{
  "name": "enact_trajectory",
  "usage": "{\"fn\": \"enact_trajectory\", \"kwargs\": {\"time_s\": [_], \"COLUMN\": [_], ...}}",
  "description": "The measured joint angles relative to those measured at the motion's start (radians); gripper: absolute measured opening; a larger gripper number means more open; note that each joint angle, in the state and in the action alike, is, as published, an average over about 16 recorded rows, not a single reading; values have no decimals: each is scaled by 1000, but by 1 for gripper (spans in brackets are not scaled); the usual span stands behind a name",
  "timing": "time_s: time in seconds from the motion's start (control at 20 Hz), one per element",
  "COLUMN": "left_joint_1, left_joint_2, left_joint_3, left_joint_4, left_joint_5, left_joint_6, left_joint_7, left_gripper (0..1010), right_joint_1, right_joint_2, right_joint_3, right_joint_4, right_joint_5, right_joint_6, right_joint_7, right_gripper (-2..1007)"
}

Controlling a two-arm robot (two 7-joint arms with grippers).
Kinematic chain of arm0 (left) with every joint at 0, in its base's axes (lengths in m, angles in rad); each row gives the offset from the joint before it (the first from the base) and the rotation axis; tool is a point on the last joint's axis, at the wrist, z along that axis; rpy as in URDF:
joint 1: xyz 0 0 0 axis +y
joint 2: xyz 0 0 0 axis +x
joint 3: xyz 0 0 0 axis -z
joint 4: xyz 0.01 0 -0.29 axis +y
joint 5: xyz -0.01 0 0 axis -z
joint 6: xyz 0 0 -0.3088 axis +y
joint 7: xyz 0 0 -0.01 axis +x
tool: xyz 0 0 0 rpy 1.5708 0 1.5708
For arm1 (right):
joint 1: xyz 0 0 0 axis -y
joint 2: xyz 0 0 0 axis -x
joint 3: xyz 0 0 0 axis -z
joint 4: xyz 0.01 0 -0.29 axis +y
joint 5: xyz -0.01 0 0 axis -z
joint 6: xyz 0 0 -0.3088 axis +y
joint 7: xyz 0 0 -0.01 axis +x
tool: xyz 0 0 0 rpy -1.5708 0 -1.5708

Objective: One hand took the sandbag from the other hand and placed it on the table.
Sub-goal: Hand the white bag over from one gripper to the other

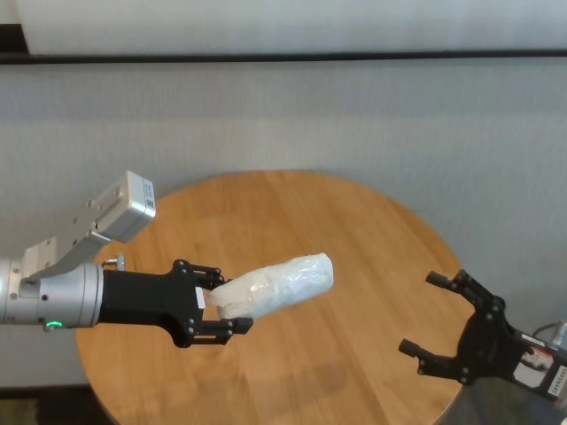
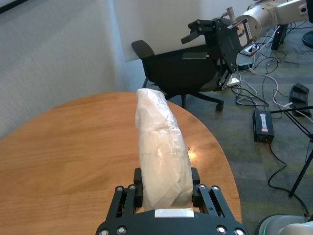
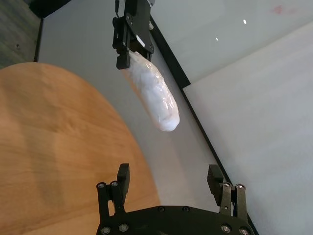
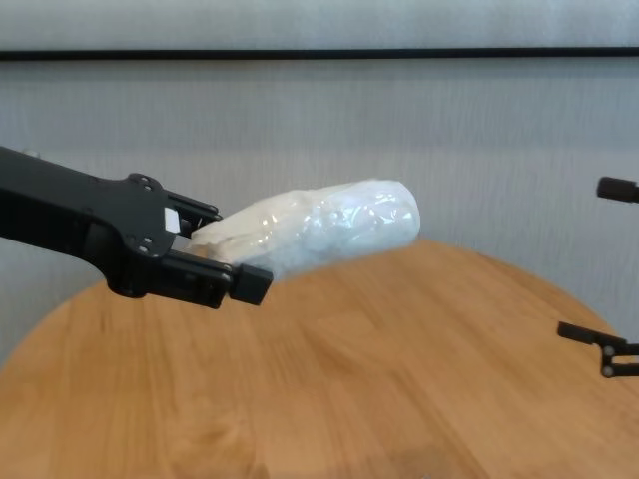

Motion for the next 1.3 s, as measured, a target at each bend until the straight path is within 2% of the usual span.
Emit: {"fn": "enact_trajectory", "kwargs": {"time_s": [0.4,0.65,1.3], "left_joint_1": [0,0,0], "left_joint_2": [0,0,0], "left_joint_3": [0,0,0], "left_joint_4": [0,0,0], "left_joint_5": [0,0,0], "left_joint_6": [0,0,0], "left_joint_7": [0,0,0], "left_gripper": [567,567,568], "right_joint_1": [-6,-8,2], "right_joint_2": [-40,-69,-147], "right_joint_3": [0,2,13], "right_joint_4": [-21,-33,-32], "right_joint_5": [-48,-81,-200], "right_joint_6": [27,39,24], "right_joint_7": [6,-1,-44], "right_gripper": [1001,1001,1001]}}
